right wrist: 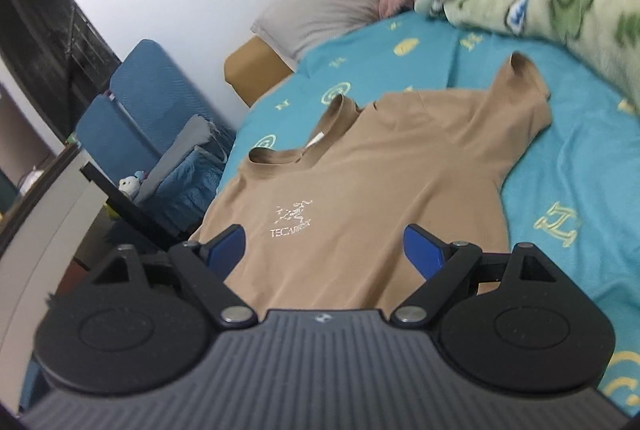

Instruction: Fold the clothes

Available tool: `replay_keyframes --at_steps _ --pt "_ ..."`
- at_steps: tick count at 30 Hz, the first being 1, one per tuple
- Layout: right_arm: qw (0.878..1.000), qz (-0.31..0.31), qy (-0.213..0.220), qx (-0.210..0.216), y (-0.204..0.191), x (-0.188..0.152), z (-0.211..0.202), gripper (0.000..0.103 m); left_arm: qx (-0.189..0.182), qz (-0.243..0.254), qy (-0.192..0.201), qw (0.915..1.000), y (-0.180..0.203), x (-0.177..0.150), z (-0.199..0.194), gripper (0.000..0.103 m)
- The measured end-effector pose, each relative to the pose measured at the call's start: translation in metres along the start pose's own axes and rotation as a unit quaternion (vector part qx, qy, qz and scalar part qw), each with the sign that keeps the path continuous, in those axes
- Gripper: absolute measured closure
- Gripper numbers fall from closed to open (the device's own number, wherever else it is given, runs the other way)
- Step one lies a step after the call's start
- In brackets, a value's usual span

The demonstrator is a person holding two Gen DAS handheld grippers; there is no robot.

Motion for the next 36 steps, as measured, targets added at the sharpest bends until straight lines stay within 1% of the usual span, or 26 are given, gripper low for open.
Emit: replay_keyframes --at_steps 2,3,6,7,8,10,12,14,18,20,22,23,24,26,27,30,32,33,34,36 --pt "1.000 0.004 -0.008 -0.002 0.006 -0.002 0.014 0.015 -0.008 -0.036 0.005 0.9993 -0.011 0.008 0.014 0.063" --pt "1.000 0.008 -0.013 -0.002 0.009 -0.004 0.021 0.015 -0.015 -0.049 0.004 0.9987 -0.014 0.011 0.019 0.064" --pt "0.999 0.025 -0.031 -0.002 0.017 -0.009 0.038 0.015 -0.027 -0.057 0.003 0.9980 -0.014 0.016 0.032 0.070" --pt "0.999 0.029 -0.037 -0.002 0.019 -0.011 0.042 0.015 -0.030 -0.058 0.003 0.9979 -0.013 0.018 0.036 0.074" --pt "0.998 0.033 -0.044 -0.002 0.021 -0.014 0.046 0.015 -0.031 -0.059 0.003 0.9978 -0.013 0.019 0.040 0.082" --pt "0.998 0.041 -0.053 0.000 0.023 -0.017 0.050 0.015 -0.020 -0.051 0.005 0.9985 -0.011 0.021 0.043 0.093" --pt "0.997 0.044 -0.057 -0.001 0.024 -0.020 0.052 0.015 -0.016 -0.043 0.016 0.9988 -0.009 0.026 0.040 0.095" --pt "0.997 0.044 -0.056 -0.005 0.026 -0.020 0.051 0.015 -0.030 -0.038 0.029 0.9984 -0.002 0.034 0.028 0.096" --pt "0.998 0.044 -0.051 -0.013 0.027 -0.021 0.050 0.015 -0.041 0.022 0.061 0.9971 0.020 0.051 -0.003 0.096" --pt "0.998 0.044 -0.052 -0.015 0.027 -0.022 0.050 0.015 -0.020 0.056 0.086 0.9945 0.026 0.061 -0.011 0.097" --pt "0.998 0.041 -0.054 -0.016 0.026 -0.023 0.050 0.015 0.002 0.089 0.111 0.9899 0.030 0.071 -0.020 0.099" --pt "0.998 0.039 -0.055 -0.016 0.025 -0.023 0.050 0.015 0.019 0.098 0.123 0.9873 0.029 0.075 -0.020 0.100" --pt "0.998 0.038 -0.056 -0.015 0.025 -0.023 0.050 0.015 0.032 0.099 0.127 0.9865 0.024 0.078 -0.020 0.100" --pt "0.998 0.036 -0.056 -0.016 0.024 -0.023 0.050 0.015 0.052 0.086 0.117 0.9880 0.012 0.081 -0.015 0.100" --pt "0.998 0.036 -0.057 -0.016 0.025 -0.023 0.050 0.015 0.056 0.076 0.111 0.9893 0.006 0.081 -0.013 0.099" --pt "0.997 0.038 -0.060 -0.016 0.025 -0.024 0.051 0.015 0.059 0.042 0.079 0.9942 -0.012 0.075 -0.003 0.082" --pt "0.997 0.039 -0.066 -0.014 0.025 -0.026 0.053 0.015 0.057 0.018 0.057 0.9966 -0.021 0.071 0.006 0.046" --pt "0.997 0.040 -0.068 -0.012 0.025 -0.027 0.054 0.015 0.053 0.005 0.046 0.9975 -0.024 0.069 0.011 0.039" --pt "0.997 0.041 -0.071 -0.011 0.024 -0.028 0.055 0.015 0.046 -0.009 0.034 0.9983 -0.026 0.066 0.019 0.034" --pt "0.996 0.042 -0.075 -0.011 0.024 -0.029 0.057 0.015 0.039 -0.029 0.016 0.9987 -0.032 0.066 0.031 0.034"
Point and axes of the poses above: each gripper's, at about its wrist camera, not at the fingertips, and z roughly the way its jaws point, y to its right, x to its top, the point moved 6 cm from there along z, roughly the way its jaws point, and after that the axes turned 10 degrees about -z, right-handed, at the moved point
